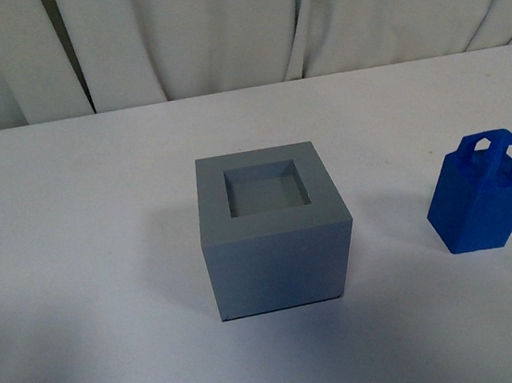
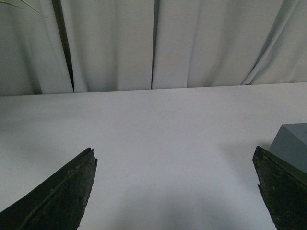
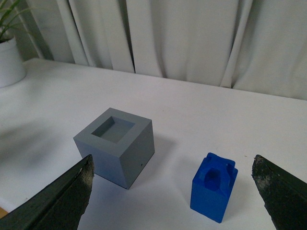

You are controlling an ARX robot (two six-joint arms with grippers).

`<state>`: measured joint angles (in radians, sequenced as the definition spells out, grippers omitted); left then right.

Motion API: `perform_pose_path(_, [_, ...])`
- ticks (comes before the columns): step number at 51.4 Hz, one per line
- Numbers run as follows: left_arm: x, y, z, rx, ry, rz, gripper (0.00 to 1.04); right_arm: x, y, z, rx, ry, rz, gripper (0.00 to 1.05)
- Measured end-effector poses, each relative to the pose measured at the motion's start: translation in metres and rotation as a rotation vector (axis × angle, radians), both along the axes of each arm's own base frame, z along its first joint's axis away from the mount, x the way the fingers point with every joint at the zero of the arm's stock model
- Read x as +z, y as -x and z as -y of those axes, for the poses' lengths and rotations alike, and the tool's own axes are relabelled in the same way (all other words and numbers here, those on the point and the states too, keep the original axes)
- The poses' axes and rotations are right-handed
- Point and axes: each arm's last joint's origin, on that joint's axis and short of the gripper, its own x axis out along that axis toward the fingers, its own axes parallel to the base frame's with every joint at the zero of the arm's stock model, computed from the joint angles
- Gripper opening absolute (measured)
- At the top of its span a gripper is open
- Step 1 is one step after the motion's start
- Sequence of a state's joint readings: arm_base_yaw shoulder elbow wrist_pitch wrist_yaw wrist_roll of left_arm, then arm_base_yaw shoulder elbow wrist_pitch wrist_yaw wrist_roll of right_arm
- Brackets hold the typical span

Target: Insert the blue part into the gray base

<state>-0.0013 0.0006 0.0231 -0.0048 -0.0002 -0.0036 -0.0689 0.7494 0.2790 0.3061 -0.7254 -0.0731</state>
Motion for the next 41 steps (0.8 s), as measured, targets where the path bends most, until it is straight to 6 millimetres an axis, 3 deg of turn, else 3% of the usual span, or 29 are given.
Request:
perform_pose_path(9, [0.0,0.0,0.0,0.0,0.0,0.0,0.99,0.027,-0.046,-0.014,0.107,0.156,-0.082,0.97])
perform_pose_path(25, [0.0,0.0,0.0,0.0,0.0,0.0,0.99,0.051,-0.098,-0.031,0.306,0.476,-0.147,0.97])
perform_pose_path(41, [0.0,0.0,0.0,0.0,0.0,0.0,0.99,0.051,-0.143,-0.045,0.528,0.838,-0.209,0.97])
